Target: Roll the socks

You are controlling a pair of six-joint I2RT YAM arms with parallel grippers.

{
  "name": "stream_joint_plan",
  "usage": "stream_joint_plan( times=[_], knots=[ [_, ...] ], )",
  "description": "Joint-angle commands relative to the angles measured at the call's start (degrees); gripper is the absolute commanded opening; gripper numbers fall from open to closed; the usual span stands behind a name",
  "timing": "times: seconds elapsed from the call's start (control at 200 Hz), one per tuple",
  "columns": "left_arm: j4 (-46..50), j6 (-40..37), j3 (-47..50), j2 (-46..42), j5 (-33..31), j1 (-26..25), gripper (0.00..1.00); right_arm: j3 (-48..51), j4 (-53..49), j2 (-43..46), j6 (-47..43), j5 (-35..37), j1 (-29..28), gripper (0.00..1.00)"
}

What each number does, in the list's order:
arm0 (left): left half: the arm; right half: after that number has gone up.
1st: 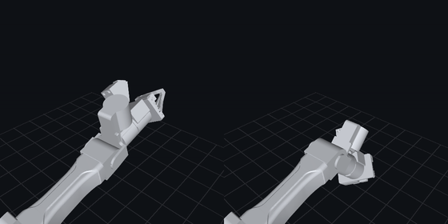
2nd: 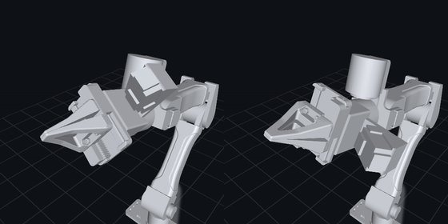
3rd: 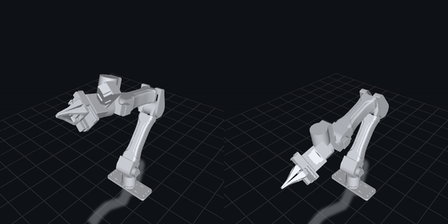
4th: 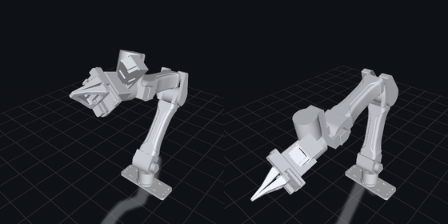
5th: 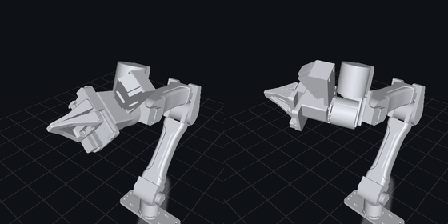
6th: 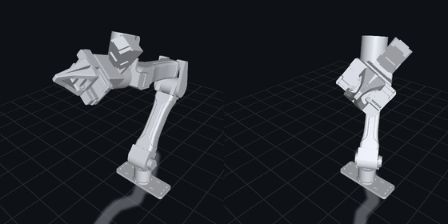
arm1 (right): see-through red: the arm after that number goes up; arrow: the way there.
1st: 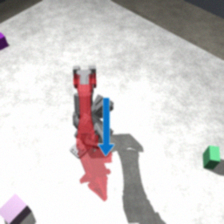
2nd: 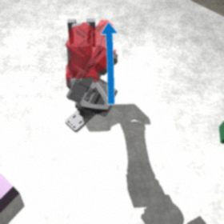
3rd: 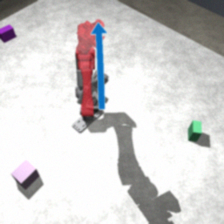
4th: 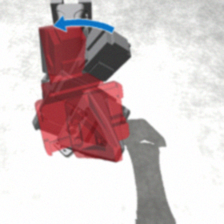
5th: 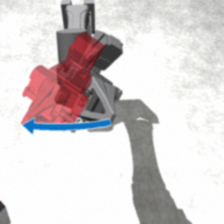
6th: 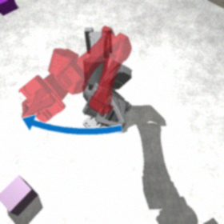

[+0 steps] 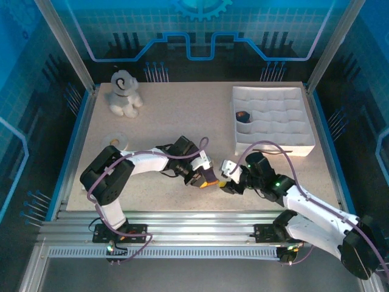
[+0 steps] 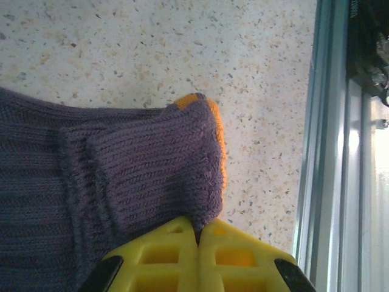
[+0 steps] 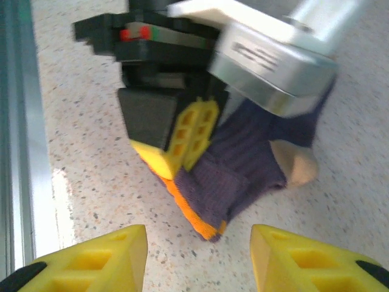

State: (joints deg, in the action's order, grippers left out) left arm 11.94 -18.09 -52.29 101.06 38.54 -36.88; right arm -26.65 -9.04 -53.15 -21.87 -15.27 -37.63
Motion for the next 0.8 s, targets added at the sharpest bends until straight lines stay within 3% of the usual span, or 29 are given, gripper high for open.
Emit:
stream_joint_plan(
  times=[0.0,0.31,0.64,0.796],
  knots=[
    [1.9,-1.0,0.8,1.3,5.3,1.1,0.00,-4.5,-2.9,-3.6,-10.0,0.1,-1.9,0.48],
    [1.9,-1.2,0.0,3.0,8.0,2.0,0.00,-12.3,-8.1,-18.8,-21.3,0.1,-3.3,0.50],
    [2.8,-0.7,-1.4,2.8,9.9,2.9,0.00,-10.8,-2.4,-23.5,-23.6,0.5,-4.1,0.52],
    [4.0,-0.8,-2.1,2.4,10.1,3.1,0.00,-9.3,0.7,-25.1,-23.9,4.0,-4.9,0.52]
  ],
)
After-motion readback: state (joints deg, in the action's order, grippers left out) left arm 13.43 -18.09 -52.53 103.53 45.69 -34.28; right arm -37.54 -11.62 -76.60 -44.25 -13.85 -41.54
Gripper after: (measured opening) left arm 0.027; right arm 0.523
